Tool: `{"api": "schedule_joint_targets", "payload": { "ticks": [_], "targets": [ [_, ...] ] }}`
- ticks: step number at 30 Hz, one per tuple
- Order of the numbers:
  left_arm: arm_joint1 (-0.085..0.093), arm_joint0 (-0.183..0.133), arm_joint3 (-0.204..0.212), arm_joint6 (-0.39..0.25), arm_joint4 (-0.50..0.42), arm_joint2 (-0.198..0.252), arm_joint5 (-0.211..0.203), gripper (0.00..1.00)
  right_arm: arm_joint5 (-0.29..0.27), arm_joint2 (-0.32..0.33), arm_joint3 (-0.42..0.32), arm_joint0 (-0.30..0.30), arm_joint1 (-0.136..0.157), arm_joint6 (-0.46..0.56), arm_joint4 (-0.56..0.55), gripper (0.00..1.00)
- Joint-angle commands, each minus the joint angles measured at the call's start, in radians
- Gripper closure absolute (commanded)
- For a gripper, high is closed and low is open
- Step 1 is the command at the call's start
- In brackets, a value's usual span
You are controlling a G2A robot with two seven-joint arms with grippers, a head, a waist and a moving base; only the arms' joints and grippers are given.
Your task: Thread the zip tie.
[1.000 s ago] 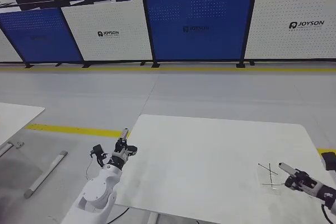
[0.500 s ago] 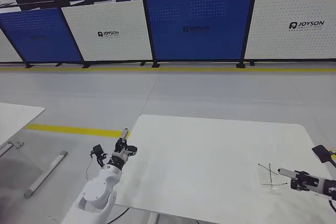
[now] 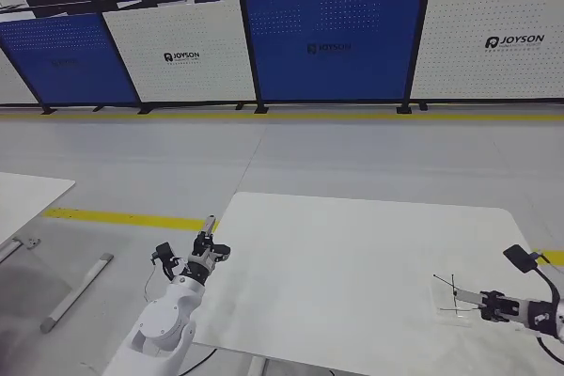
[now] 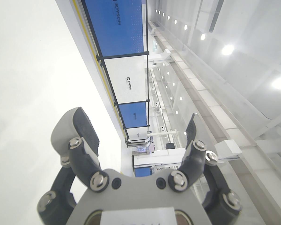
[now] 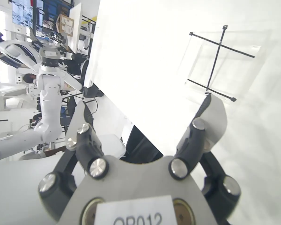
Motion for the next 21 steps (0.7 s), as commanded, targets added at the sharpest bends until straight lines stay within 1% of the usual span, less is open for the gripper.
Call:
{"api": "schedule_joint_targets", "payload": {
  "ticks": [1, 4, 5, 16, 17, 18, 21],
  "targets": [
    [0.000, 0.000, 0.000, 0.000, 0.000, 0.000, 0.000, 0.00, -0.030, -0.025, 0.032, 0.024, 0.020, 0.000, 0.027, 0.00],
    [0.000, 0.000, 0.000, 0.000, 0.000, 0.000, 0.000, 0.00, -0.112, -0.084, 0.056, 0.033, 0.063, 0.000, 0.052, 0.00],
    [0.000, 0.000, 0.000, 0.000, 0.000, 0.000, 0.000, 0.00, -0.118, -0.090, 0.060, 0.035, 0.068, 0.000, 0.056, 0.00],
    [0.000, 0.000, 0.000, 0.000, 0.000, 0.000, 0.000, 0.00, -0.118, -0.090, 0.060, 0.035, 0.068, 0.000, 0.056, 0.00],
    [0.000, 0.000, 0.000, 0.000, 0.000, 0.000, 0.000, 0.00, -0.120, -0.080, 0.064, 0.037, 0.069, -0.005, 0.057, 0.00],
    [0.000, 0.000, 0.000, 0.000, 0.000, 0.000, 0.000, 0.00, -0.127, -0.054, 0.076, 0.036, 0.074, -0.002, 0.062, 0.00],
    [0.000, 0.000, 0.000, 0.000, 0.000, 0.000, 0.000, 0.00, -0.133, -0.011, 0.080, 0.014, 0.088, 0.000, 0.067, 0.00]
  ]
}}
